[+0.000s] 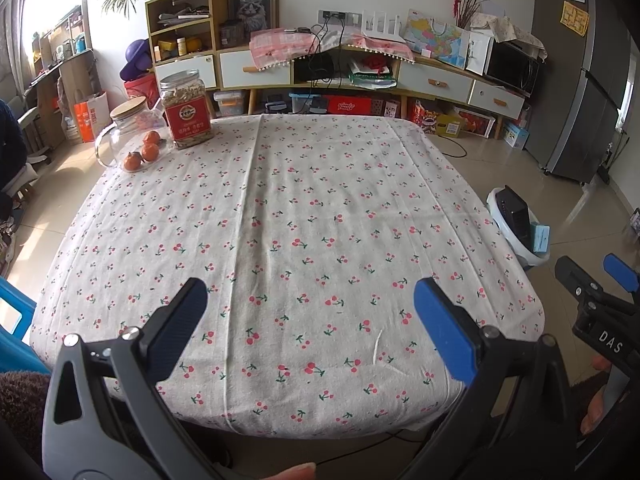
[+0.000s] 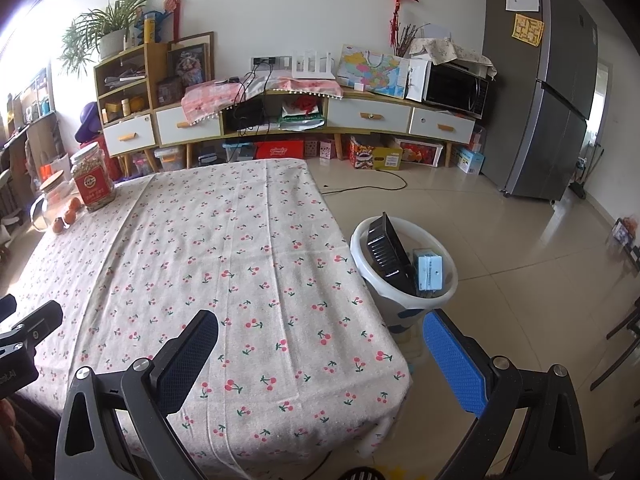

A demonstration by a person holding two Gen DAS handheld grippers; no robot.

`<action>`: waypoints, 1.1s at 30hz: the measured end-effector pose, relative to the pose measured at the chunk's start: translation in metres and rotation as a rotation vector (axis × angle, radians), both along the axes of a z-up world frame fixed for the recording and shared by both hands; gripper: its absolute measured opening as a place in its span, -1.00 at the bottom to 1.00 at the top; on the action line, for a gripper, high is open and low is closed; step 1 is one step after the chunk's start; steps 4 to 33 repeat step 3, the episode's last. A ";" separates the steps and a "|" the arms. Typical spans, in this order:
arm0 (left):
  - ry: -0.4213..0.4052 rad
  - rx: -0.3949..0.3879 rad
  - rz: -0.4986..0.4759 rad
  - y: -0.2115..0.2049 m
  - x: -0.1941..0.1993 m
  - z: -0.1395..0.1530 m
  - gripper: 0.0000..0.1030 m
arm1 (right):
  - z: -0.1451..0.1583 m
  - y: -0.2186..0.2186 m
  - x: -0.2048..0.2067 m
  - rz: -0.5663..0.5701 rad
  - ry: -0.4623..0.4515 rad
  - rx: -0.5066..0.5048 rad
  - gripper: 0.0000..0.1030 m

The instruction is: Collect trash

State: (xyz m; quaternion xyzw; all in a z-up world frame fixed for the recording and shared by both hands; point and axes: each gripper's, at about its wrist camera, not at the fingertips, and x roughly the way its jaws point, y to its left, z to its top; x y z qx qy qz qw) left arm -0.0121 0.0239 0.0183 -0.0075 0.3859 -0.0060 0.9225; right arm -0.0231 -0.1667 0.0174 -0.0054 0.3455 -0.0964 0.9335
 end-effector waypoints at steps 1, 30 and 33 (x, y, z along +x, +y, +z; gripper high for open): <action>0.003 0.002 -0.002 -0.001 0.001 0.000 0.99 | 0.000 0.000 0.000 0.003 0.001 0.002 1.00; 0.008 -0.001 -0.005 -0.003 0.003 -0.001 0.99 | 0.001 0.000 0.001 0.012 0.004 0.011 1.00; 0.008 -0.001 -0.005 -0.003 0.003 -0.001 0.99 | 0.001 0.000 0.001 0.012 0.004 0.011 1.00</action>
